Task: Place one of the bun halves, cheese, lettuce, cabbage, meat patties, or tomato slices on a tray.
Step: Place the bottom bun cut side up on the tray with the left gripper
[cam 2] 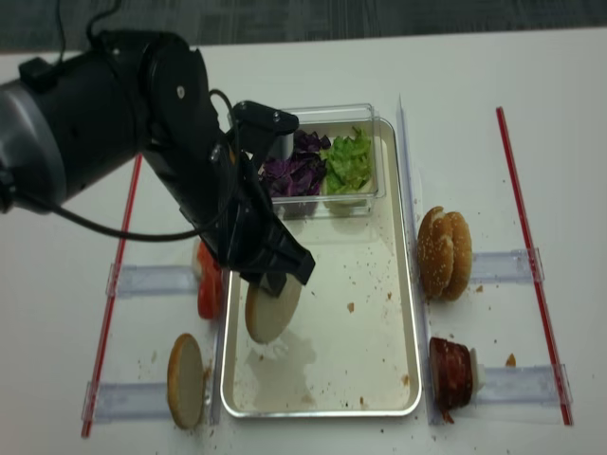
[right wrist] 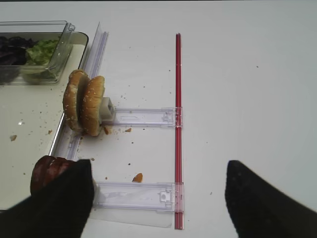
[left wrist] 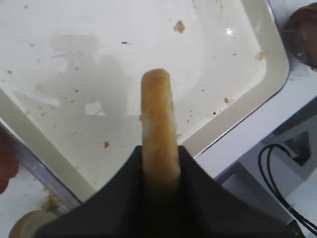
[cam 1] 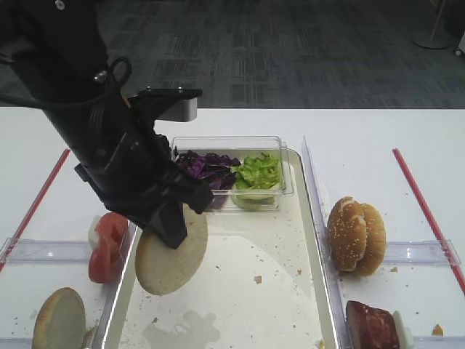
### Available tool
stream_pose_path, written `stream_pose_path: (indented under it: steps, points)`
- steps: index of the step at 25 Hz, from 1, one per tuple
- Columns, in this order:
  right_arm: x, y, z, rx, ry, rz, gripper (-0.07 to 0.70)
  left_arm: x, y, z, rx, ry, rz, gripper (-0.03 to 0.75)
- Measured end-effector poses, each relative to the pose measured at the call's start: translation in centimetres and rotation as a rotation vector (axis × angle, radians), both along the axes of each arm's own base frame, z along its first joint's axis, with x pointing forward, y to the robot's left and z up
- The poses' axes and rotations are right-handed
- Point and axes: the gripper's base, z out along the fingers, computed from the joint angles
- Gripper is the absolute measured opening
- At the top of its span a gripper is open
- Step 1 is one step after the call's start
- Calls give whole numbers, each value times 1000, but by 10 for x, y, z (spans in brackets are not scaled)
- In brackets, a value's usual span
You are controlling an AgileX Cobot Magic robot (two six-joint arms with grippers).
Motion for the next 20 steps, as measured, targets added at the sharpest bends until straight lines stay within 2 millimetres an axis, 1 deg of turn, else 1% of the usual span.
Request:
stream_pose_path:
  steps: [6, 9, 11, 12, 13, 20]
  points:
    - [0, 0, 0, 0, 0, 0, 571, 15, 10, -6, -196, 106, -60, 99]
    - [0, 0, 0, 0, 0, 0, 571, 23, 12, -14, -285, 153, -86, 99]
    - [0, 0, 0, 0, 0, 0, 571, 34, 13, -25, -347, 176, -88, 99]
    - [0, 0, 0, 0, 0, 0, 571, 34, 13, -25, -347, 176, -88, 99]
    - [0, 0, 0, 0, 0, 0, 571, 37, 14, -29, -359, 181, -90, 99]
    - [0, 0, 0, 2, 0, -1, 571, 54, 14, -65, -396, 263, -58, 99]
